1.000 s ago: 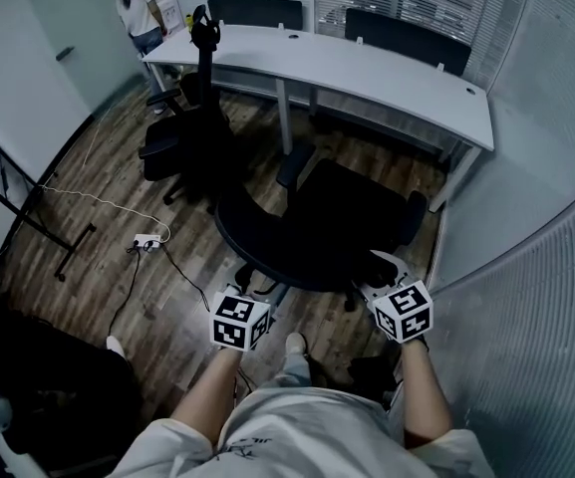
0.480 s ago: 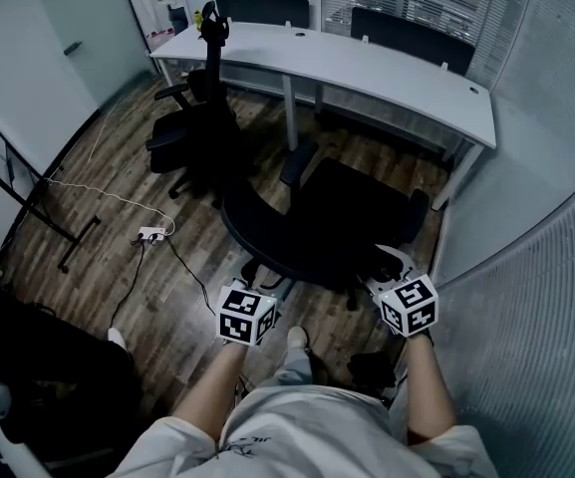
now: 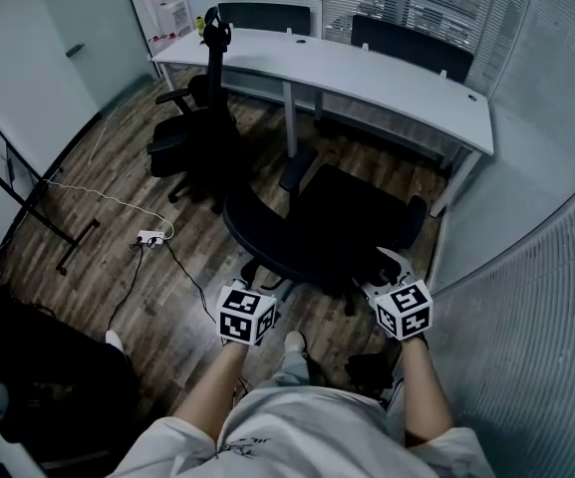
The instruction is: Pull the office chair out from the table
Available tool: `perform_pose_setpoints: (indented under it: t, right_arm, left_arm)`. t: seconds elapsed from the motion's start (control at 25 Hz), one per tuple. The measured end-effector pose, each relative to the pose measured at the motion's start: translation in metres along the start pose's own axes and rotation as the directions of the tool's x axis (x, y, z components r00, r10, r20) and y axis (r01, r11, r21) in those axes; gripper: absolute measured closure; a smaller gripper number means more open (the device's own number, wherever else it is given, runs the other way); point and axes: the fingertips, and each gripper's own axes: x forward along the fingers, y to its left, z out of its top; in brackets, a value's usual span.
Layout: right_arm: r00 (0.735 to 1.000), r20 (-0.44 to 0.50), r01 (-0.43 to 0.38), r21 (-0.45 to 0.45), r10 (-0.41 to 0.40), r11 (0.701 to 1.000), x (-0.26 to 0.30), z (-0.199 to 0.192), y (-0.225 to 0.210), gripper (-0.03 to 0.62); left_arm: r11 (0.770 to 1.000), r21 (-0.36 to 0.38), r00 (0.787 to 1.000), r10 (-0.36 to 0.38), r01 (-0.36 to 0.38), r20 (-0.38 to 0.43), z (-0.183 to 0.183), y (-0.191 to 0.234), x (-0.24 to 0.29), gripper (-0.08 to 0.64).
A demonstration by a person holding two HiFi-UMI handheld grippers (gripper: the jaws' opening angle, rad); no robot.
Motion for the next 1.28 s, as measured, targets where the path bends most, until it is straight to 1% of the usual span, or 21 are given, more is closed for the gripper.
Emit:
perform_pose_setpoints:
  t: [0.12,0.32,0.64,0.8,0.84,0.88,1.04,1.16,1.24,1.28]
  right_arm:
    - [1.000,0.004,0.021,0.015,-0.021,1.000,-0.006,-0.006,-0.003,0.374]
    - [0.999,0.018,0.029,0.042,-0.030,0.999,-0.018,-0.007,-0.009,0.374]
    - [0.998,0.026,0.055,0.042,-0.056,0.998,-0.034,-0.009,0.001,0.376]
    - [0.998,0.029,0.052,0.042,-0.053,0.998,-0.044,-0.014,0.007,0.378]
    - [0.998,0.031,0.050,0.041,-0.051,0.998,-0.048,-0.014,0.010,0.384]
    - [0.998,0.033,0.051,0.041,-0.053,0.998,-0.052,-0.015,0.012,0.407]
    - [0.996,0.055,0.069,0.054,-0.072,0.996,-0.068,-0.017,0.020,0.542]
    - [0.995,0.072,0.058,0.069,-0.062,0.996,-0.078,-0.017,0.032,0.572]
    - [0.996,0.076,0.041,0.083,-0.047,0.996,-0.083,-0.020,0.043,0.580]
    - [0.996,0.077,0.031,0.088,-0.038,0.996,-0.085,-0.021,0.049,0.583]
  left_arm:
    - [1.000,0.002,1.000,0.003,-0.003,0.002,-0.001,-0.002,-0.003,0.218]
    - [1.000,-0.002,1.000,0.019,-0.019,0.008,-0.002,-0.005,-0.008,0.218]
    - [0.999,-0.023,0.999,0.037,-0.037,0.006,-0.012,-0.009,-0.032,0.219]
    - [0.998,-0.021,0.998,0.052,-0.052,0.023,-0.013,-0.018,-0.042,0.231]
    - [0.998,-0.018,0.998,0.057,-0.057,0.031,-0.012,-0.022,-0.046,0.264]
    - [0.998,-0.015,0.997,0.062,-0.062,0.039,-0.011,-0.025,-0.050,0.308]
    - [0.996,-0.007,0.994,0.087,-0.087,0.067,-0.010,-0.036,-0.066,0.454]
    - [0.996,-0.008,0.993,0.094,-0.093,0.077,-0.011,-0.045,-0.077,0.524]
    - [0.997,-0.013,0.994,0.080,-0.079,0.071,-0.014,-0.054,-0.080,0.548]
    - [0.997,-0.014,0.995,0.072,-0.071,0.067,-0.017,-0.058,-0.080,0.548]
